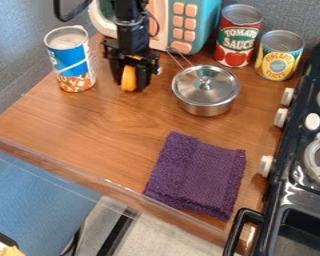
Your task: Moved the orange toy from the left side of the table to the middle upper part
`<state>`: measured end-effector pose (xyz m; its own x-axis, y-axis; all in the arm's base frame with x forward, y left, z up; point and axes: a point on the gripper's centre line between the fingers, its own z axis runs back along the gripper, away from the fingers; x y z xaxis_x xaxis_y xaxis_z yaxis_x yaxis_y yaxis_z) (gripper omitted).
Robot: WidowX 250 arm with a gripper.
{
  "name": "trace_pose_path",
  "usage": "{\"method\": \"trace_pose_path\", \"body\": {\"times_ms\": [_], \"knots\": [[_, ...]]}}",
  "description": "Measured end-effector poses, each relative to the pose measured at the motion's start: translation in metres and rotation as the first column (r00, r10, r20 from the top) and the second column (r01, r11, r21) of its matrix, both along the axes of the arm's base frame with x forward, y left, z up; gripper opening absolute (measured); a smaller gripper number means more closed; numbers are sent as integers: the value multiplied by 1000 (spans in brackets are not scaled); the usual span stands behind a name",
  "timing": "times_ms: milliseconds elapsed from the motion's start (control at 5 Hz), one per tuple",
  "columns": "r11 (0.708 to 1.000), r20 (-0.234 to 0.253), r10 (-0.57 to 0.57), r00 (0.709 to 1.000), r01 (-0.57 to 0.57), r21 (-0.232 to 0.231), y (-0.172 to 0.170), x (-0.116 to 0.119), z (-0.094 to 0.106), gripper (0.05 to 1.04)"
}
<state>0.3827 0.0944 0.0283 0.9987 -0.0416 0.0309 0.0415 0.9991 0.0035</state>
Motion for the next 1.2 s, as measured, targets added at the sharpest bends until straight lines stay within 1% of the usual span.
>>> {"method": "trace_pose_path", "body": {"times_ms": [200, 400, 600, 800, 1000, 1200], "knots": [[1000, 14, 2, 1000, -2, 1, -3, 8, 1, 705], [999, -4, 33, 999, -33, -5, -3, 9, 2, 977], [999, -6, 51, 999, -51, -9, -5, 14, 12, 1007], [999, 3, 45, 999, -45, 7, -6, 19, 30, 1003], [998, 86, 46, 995, -48, 31, -5, 19, 72, 999], [996, 81, 67, 994, -71, 58, -2, 10, 82, 999]]}}
